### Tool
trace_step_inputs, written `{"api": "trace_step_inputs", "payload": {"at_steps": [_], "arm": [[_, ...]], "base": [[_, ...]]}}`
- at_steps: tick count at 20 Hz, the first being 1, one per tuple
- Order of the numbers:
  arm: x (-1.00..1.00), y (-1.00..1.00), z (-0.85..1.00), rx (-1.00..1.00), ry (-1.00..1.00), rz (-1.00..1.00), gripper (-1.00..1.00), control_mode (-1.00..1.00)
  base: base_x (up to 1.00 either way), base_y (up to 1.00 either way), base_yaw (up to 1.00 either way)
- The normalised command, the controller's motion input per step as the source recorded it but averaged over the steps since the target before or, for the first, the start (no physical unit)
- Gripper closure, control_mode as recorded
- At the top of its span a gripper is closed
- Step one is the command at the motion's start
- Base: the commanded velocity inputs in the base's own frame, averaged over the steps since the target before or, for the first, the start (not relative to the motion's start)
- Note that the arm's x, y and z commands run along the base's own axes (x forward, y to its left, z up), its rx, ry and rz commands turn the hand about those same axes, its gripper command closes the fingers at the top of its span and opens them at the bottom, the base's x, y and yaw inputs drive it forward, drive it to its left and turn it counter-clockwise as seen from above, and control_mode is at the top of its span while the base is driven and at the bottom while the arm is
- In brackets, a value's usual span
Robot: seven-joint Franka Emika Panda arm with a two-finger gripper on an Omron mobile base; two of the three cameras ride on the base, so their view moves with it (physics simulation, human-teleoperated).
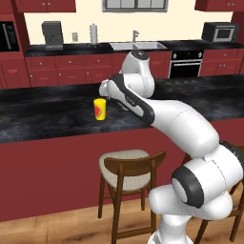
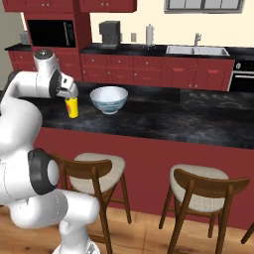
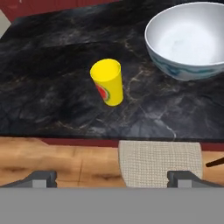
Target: Place the cup inside the bowl on the dining table and move the bowl to any counter.
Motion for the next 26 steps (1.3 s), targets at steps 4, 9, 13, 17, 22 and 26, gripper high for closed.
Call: {"api": "trace_step_inputs", "payload": {"at_steps": [4,9,13,17,22,26], "arm": [[0.44,0.02,0.00,0.00,0.04,0.00,-1.00,-1.00],[0.44,0.14,0.01,0.00,0.02,0.00,-1.00,-1.00],[0.36,0.30,0.05,0.00,0.04,0.00,-1.00,-1.00],[0.29,0.34,0.00,0.00,0.05,0.00,-1.00,-1.00],[0.27,0.25,0.00,-0.03,0.01,0.00,-1.00,-1.00],[0.26,0.21,0.00,-0.05,0.00,0.00,-1.00,-1.00]], "base": [[0.00,0.00,0.00],[0.00,0.00,0.00],[0.00,0.00,0.00],[0.00,0.00,0.00],[0.00,0.00,0.00],[0.00,0.00,0.00]]}}
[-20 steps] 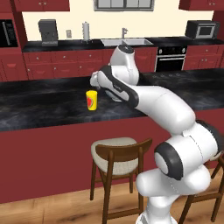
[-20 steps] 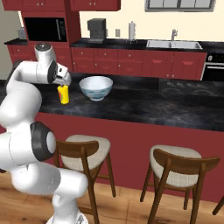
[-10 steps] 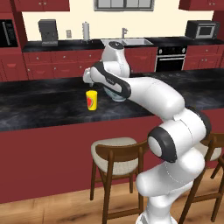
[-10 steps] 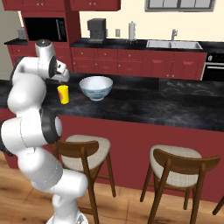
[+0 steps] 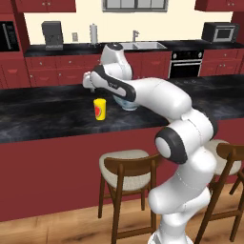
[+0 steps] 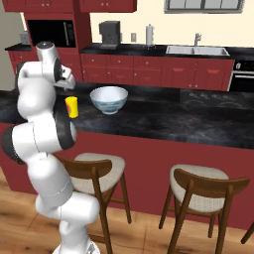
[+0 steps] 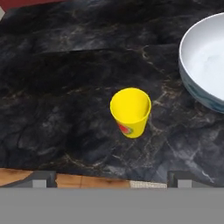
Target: Place the cup inside the bowl on the dining table and move the bowl to any counter.
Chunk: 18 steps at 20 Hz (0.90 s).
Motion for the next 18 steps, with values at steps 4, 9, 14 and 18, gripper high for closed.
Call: {"api": "trace_step_inputs", "payload": {"at_steps": [4,9,14,18], "arm": [[0.23,0.25,0.00,-0.08,0.04,0.00,-1.00,-1.00],[0.19,0.26,0.00,-0.06,0.10,0.01,-1.00,-1.00],[0.20,0.18,0.00,-0.08,0.10,0.01,-1.00,-1.00],[0.10,0.09,0.00,-0.10,0.06,0.00,-1.00,-1.00]], "base": [[0.00,0.00,0.00],[0.00,0.00,0.00],[0.00,0.00,0.00],[0.00,0.00,0.00]]}}
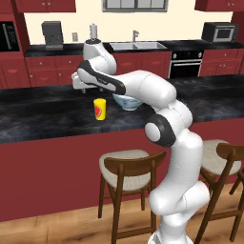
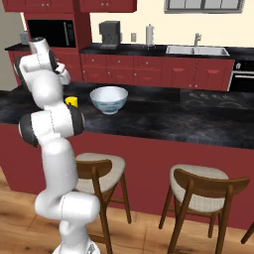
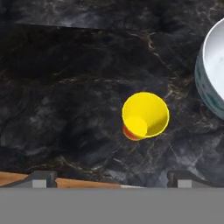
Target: Place the cup inside the bowl on the dining table and move the bowl to any counter.
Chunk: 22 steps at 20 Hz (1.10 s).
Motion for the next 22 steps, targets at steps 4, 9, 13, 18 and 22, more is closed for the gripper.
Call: {"api": "trace_step_inputs", "payload": {"at_steps": [4,9,13,18,22], "arm": [[0.00,0.09,0.00,-0.11,0.00,0.00,-1.00,-1.00],[0.03,0.07,0.00,-0.11,0.00,0.00,-1.00,-1.00],[0.06,0.05,-0.02,-0.06,0.00,0.00,-1.00,-1.00],[0.31,0.00,0.00,0.00,0.00,0.00,-1.00,-1.00],[0.32,0.00,0.00,0.00,0.00,0.00,-1.00,-1.00]], "base": [[0.00,0.00,0.00],[0.00,0.00,0.00],[0.00,0.00,0.00],[0.00,0.00,0.00],[0.00,0.00,0.00]]}}
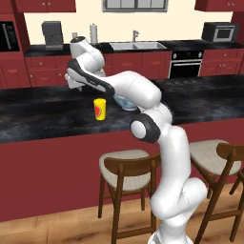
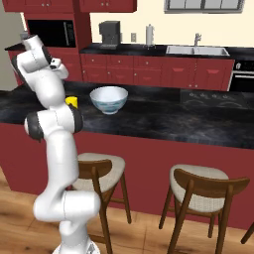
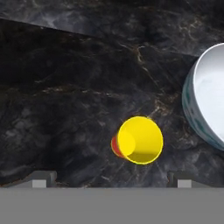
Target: Place the cup inside the bowl on the dining table and move the bowl to any counter.
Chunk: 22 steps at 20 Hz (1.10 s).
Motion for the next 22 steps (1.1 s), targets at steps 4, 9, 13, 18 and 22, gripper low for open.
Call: {"api": "trace_step_inputs", "payload": {"at_steps": [4,9,13,18,22], "arm": [[0.31,0.00,0.00,0.00,0.01,0.00,-1.00,-1.00],[0.23,0.00,0.00,0.00,0.04,0.00,-1.00,-1.00],[0.08,0.01,-0.03,0.00,0.04,0.00,-1.00,-1.00],[0.00,0.04,-0.13,0.00,0.10,0.00,-1.00,-1.00],[0.00,0.00,-0.24,0.00,0.10,0.00,-1.00,-1.00]], "base": [[0.00,0.00,0.00],[0.00,0.00,0.00],[0.00,0.00,0.00],[0.00,0.00,0.00],[0.00,0.00,0.00]]}}
